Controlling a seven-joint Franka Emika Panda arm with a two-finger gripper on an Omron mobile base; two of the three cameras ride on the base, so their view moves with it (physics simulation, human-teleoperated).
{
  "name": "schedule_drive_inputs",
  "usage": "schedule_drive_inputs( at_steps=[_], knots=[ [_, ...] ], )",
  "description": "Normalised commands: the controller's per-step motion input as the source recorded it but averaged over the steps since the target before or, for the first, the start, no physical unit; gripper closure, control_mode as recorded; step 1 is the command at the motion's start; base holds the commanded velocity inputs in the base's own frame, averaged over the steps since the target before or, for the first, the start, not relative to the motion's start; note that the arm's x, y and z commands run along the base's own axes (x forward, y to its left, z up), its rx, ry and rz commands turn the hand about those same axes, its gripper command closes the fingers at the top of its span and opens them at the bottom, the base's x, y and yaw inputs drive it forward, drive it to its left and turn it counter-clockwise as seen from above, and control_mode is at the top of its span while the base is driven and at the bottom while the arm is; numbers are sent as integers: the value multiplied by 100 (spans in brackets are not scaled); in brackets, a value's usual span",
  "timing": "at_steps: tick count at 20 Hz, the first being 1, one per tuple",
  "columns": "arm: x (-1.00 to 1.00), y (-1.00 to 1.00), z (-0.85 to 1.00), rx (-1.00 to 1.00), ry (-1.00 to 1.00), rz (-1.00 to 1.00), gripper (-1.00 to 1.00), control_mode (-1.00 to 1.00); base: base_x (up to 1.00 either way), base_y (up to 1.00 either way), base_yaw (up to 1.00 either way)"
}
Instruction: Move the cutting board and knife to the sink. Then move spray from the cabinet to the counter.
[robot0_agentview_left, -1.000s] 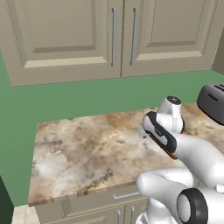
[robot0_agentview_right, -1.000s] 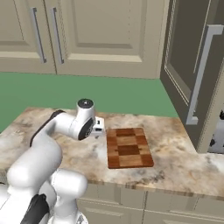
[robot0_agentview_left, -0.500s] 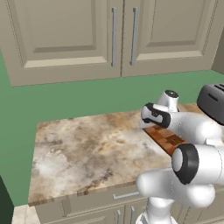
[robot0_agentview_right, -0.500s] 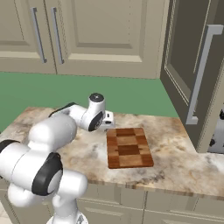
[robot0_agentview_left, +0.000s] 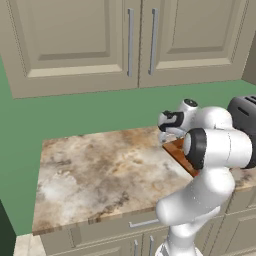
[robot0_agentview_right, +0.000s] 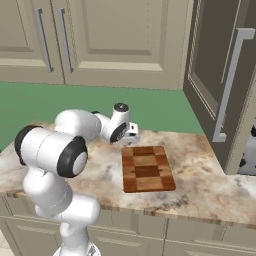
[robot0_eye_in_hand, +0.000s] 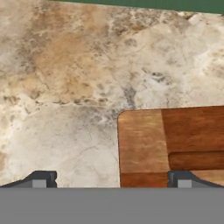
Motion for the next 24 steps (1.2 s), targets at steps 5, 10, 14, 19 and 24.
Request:
schedule_drive_inputs(
  at_steps=[5,10,14,19,24],
  knots=[
    [44,-6,-22,0,0,0,-100,-100,0,0,0],
    [45,-1,-34,0,0,0,-100,-100,0,0,0],
    [44,-1,-41,0,0,0,-100,-100,0,0,0],
    [47,0,-32,0,0,0,-100,-100,0,0,0],
    [47,-1,-24,0,0,0,-100,-100,0,0,0]
  ],
)
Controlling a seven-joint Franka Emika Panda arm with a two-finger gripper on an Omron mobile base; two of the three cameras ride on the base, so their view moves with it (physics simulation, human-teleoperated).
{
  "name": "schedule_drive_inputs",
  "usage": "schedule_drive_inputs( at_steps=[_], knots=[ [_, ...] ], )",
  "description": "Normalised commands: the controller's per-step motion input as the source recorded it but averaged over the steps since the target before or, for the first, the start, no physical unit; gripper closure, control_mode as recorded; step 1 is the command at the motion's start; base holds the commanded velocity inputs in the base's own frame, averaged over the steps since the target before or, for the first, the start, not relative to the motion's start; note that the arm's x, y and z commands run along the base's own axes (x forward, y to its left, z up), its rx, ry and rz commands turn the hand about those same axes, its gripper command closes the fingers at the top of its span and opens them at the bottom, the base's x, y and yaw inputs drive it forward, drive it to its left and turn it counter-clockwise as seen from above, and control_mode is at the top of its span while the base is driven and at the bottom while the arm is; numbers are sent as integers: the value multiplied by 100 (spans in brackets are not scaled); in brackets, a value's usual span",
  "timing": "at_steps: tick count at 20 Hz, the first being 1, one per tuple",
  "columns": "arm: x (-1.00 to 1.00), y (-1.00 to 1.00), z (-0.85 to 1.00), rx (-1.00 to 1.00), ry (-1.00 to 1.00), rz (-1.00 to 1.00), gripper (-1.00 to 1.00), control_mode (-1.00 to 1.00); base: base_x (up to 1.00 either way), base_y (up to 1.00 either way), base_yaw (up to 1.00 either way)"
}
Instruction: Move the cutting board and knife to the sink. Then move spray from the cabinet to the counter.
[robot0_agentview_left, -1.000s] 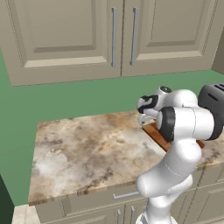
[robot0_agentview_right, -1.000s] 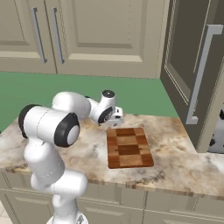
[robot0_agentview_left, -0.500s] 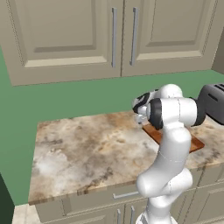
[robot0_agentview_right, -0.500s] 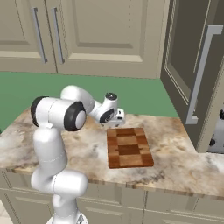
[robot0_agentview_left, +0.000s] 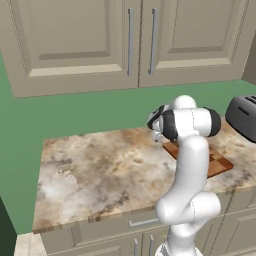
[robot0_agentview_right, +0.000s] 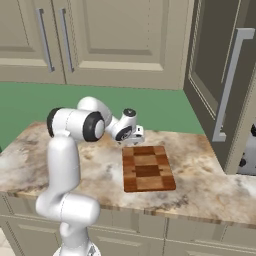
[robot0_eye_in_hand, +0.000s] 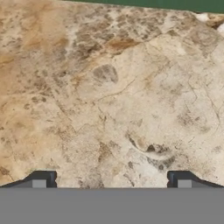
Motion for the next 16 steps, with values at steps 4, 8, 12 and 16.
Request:
schedule_drive_inputs(
  at_steps=[4,8,12,16],
  knots=[
    [8,-24,-37,-2,0,0,-100,-100,0,0,0],
    [-31,-58,-58,-1,0,0,-100,-100,0,0,0],
    [-76,-62,-61,0,-2,-1,-100,-100,0,0,0],
    [-98,-54,-72,0,-4,-5,-100,-100,0,0,0]
  ],
)
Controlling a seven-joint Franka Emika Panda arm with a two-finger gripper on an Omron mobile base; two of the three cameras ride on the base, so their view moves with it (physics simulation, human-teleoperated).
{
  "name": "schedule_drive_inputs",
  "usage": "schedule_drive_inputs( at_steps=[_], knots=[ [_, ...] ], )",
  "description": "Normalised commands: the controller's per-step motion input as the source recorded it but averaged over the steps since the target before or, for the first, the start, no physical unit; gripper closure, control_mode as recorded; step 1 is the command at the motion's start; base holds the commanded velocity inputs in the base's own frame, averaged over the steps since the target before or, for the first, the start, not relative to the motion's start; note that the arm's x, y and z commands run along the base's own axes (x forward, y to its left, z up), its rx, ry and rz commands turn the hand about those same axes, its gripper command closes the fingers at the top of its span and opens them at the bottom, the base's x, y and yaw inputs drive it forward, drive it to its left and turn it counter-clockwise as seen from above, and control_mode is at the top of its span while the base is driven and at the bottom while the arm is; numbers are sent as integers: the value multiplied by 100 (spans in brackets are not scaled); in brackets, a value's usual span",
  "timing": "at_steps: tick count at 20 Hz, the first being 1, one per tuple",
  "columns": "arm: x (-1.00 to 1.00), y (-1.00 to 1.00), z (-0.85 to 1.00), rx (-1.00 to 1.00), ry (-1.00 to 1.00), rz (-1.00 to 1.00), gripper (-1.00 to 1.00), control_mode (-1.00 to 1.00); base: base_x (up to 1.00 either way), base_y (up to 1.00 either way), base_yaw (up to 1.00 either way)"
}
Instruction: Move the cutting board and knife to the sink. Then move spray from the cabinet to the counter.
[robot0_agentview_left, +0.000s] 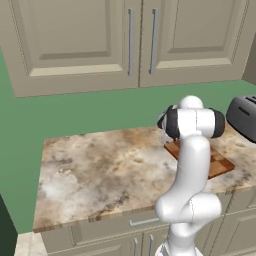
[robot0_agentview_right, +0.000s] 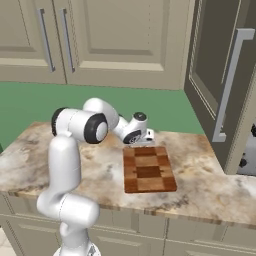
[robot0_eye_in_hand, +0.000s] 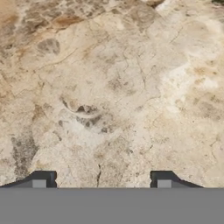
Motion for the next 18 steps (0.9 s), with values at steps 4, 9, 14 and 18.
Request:
schedule_drive_inputs(
  at_steps=[4,9,14,18],
  knots=[
    [-100,-54,-69,0,-4,-7,-100,-100,0,0,0],
    [-100,-39,-63,0,-1,-8,-100,-100,0,0,0],
    [-100,-32,-56,0,0,-7,-100,-100,0,0,0],
    [-93,-28,-50,0,0,-6,-100,-100,0,0,0]
  ],
)
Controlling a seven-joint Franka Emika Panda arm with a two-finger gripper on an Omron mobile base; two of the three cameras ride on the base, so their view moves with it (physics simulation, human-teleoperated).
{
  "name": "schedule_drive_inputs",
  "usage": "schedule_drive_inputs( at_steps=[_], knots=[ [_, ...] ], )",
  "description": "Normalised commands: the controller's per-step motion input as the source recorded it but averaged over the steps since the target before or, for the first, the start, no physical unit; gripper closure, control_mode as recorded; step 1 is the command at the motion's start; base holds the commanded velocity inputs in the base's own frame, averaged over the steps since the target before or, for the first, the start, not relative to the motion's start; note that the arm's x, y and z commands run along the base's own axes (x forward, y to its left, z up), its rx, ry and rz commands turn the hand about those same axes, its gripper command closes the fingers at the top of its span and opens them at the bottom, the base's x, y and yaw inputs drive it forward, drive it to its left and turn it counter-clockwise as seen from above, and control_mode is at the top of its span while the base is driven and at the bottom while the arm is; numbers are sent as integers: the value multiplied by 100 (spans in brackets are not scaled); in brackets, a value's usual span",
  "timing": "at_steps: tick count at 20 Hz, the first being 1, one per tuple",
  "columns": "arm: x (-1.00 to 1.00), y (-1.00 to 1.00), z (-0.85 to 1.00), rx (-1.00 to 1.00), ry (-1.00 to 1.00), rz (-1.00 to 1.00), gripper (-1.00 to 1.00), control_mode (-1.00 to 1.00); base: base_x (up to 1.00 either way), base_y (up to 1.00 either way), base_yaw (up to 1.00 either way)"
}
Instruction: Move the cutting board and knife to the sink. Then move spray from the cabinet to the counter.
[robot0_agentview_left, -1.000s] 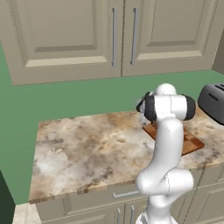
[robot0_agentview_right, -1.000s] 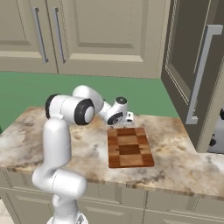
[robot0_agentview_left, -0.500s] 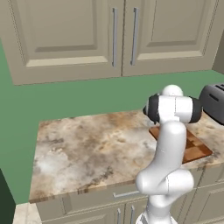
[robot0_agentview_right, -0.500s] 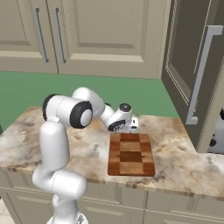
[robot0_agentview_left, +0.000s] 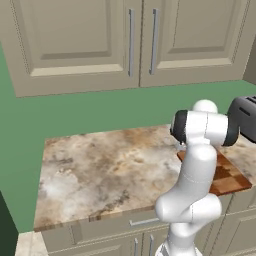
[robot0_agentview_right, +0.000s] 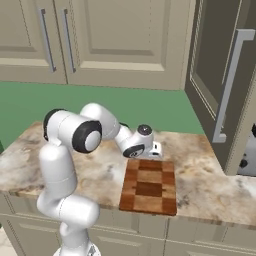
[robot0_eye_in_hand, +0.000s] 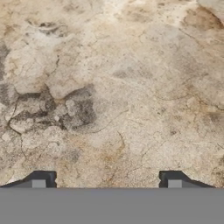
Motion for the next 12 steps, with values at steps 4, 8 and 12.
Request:
schedule_drive_inputs(
  at_steps=[4,8,12],
  knots=[
    [-65,-10,-27,0,-2,-5,-100,-100,0,0,0],
    [-15,0,-1,0,-2,-4,-100,-100,0,0,0],
    [-1,0,11,0,-8,-3,-100,-100,0,0,0]
  ],
)
